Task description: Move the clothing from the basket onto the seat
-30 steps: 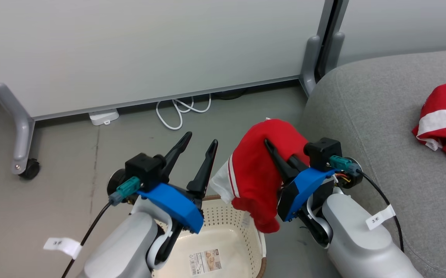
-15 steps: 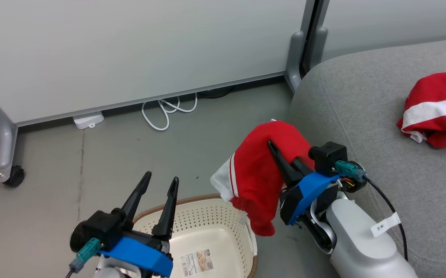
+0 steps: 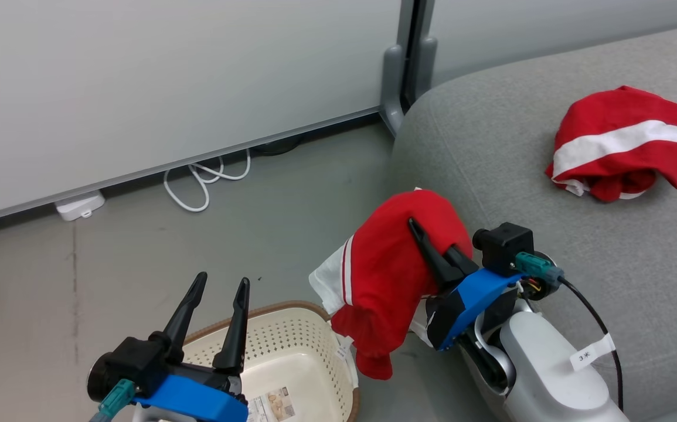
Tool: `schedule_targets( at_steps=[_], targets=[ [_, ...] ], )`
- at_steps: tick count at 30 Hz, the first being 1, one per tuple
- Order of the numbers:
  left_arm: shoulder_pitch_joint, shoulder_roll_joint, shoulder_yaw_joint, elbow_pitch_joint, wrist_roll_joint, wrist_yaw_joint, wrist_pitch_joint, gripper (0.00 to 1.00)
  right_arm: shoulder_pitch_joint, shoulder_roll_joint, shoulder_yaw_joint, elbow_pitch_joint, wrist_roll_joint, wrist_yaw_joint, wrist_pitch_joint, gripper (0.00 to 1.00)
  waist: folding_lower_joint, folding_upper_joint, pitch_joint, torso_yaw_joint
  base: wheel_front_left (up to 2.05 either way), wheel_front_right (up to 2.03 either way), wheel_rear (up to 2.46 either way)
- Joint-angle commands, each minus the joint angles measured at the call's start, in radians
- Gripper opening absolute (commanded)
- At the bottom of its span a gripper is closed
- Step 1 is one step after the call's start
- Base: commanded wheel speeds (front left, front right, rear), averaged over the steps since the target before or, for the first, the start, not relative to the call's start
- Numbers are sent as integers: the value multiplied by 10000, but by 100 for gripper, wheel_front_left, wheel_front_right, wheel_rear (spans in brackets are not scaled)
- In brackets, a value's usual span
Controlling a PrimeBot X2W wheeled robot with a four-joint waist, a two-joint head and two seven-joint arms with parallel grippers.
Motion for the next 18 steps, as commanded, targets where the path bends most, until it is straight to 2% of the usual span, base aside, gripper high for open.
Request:
schedule_targets(
  at_steps=[1,10,18],
  targets=[
    [-42,62,22,-21,27,-44,-26,100,115,-8,-13,-153,47,5,17,0,0,-1,76,-342,0,0,0],
    [-153,187,47,-62,-67,-43,-26,100,383,-8,-62,-707,92,5,145,0,0,-1,317,-1535,0,0,0],
    [-296,276,-62,-118,-22,-43,-26,100,691,-6,-266,-1062,83,5,90,0,0,-1,517,-2246,0,0,0]
  ],
)
